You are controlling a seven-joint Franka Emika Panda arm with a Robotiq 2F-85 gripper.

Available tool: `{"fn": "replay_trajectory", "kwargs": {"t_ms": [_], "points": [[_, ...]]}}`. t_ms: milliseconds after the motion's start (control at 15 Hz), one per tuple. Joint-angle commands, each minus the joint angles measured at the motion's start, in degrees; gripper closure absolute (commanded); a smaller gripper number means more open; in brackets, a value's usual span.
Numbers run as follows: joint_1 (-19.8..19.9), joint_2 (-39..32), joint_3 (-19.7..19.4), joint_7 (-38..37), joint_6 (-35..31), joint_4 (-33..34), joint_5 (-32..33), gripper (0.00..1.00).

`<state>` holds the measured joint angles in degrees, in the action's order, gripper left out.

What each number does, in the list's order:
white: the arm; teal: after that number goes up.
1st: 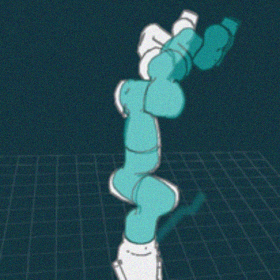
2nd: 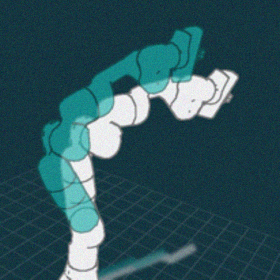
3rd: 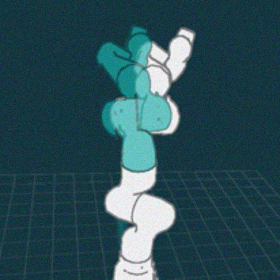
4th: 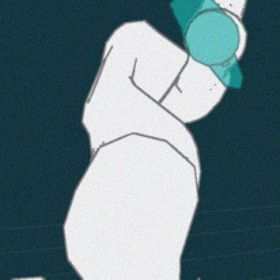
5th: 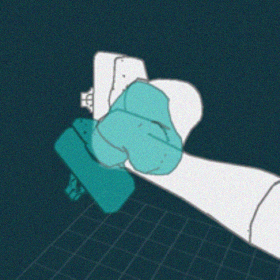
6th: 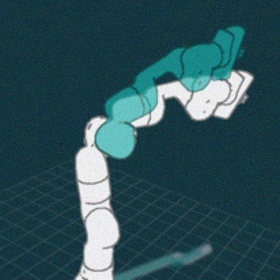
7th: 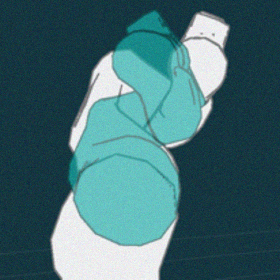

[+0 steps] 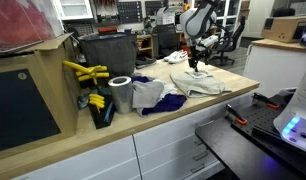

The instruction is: Fold the towel from left to right then move it to the left.

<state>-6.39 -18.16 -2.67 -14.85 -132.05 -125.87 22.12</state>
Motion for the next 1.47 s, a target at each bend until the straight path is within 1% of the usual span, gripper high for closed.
{"fn": "replay_trajectory", "kwargs": {"t_ms": [0,667,1400], "points": [[0.3,-0.9,-0.3,1.0,0.5,1.0,0.7,0.00],[-0.3,-3.4,-1.1,-0.8,-1.2,1.3,3.2,0.00],[-1.2,-6.3,-2.0,-1.8,-5.1,2.8,4.0,0.00]]}}
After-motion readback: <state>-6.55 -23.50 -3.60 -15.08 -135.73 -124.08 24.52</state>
